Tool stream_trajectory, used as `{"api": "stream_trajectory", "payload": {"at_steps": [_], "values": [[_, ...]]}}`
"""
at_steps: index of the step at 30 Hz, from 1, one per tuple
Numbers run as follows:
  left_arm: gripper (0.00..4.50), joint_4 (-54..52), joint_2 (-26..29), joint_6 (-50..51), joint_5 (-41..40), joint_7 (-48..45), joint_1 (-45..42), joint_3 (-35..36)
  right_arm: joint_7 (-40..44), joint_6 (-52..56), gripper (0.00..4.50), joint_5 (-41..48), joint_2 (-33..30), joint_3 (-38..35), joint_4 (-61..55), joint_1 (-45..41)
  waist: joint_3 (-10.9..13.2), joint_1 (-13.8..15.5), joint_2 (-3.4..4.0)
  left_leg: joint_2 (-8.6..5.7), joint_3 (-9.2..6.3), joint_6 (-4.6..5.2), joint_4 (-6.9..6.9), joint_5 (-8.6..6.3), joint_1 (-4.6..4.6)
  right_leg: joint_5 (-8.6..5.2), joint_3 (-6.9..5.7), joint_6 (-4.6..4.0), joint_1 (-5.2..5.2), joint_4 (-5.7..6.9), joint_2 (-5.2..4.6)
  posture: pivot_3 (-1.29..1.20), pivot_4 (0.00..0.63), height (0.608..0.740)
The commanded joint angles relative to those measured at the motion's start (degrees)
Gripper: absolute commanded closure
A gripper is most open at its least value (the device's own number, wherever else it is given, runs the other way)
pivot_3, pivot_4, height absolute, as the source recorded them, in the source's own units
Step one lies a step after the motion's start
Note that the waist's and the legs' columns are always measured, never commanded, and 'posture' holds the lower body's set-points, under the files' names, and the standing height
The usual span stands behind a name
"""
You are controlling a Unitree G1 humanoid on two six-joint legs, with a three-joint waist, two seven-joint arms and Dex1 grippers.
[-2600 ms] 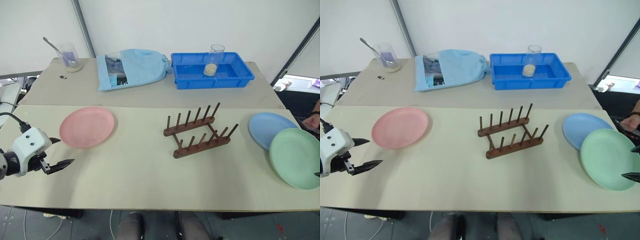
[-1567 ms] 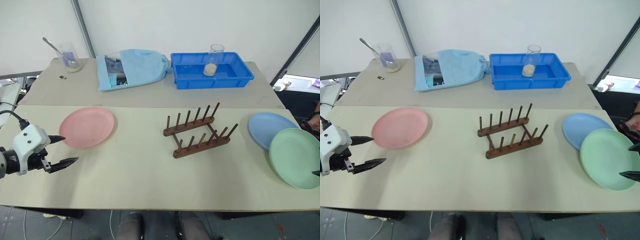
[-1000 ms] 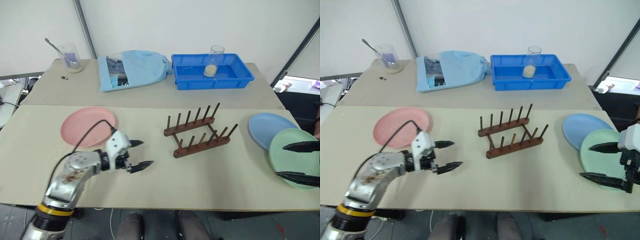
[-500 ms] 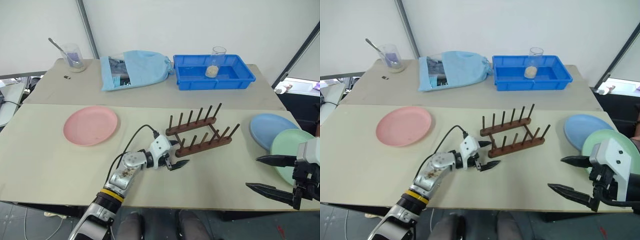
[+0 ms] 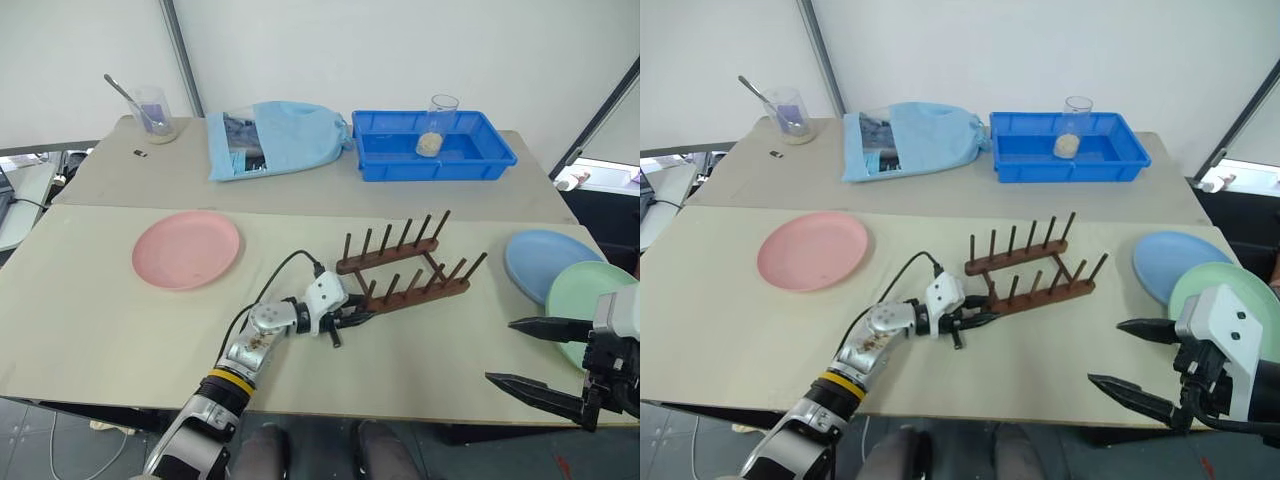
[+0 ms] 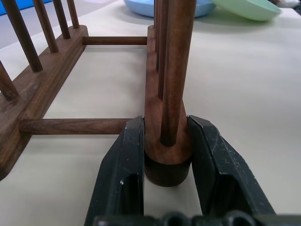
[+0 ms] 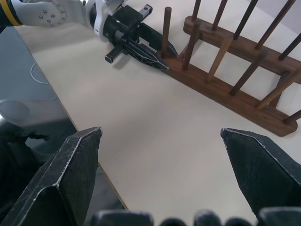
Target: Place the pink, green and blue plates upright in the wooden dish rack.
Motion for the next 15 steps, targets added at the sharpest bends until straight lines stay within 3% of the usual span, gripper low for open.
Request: {"api": "stream_trajectory", "payload": {"at_steps": [1,6,15], "values": [[3.64,1.2,1.5,-2.6,-0.3,-8.6,-3.2,-2.1,-0.7,2.1,0.0,3.1,0.3,-5.8,-3.2,2.6,0.0,0.1,0.0,0.0,-0.02,0.0,-0.01,0.0,-0.02,-0.01,-0.01,0.0,-0.01,-0.01,0.0,0.0,0.15,0.74],[3.64,8.8,-0.7,-6.2,0.4,-14.2,-9.6,-2.5,-1.1,1.6,0.0,2.6,3.0,-9.8,-6.9,9.0,0.0,0.5,-0.01,-0.07,-0.1,0.0,0.03,0.0,-0.11,-0.04,-0.01,0.05,0.04,-0.11,-0.02,0.0,0.15,0.74],[3.64,22.6,-7.0,-9.9,1.8,-11.9,-17.0,0.2,-4.3,-2.7,0.0,2.6,5.9,-8.5,-9.2,14.6,0.0,0.2,-0.04,-0.15,-0.28,0.0,0.04,0.0,-0.19,-0.07,0.0,0.13,0.13,-0.27,-0.01,0.0,0.15,0.74]]}}
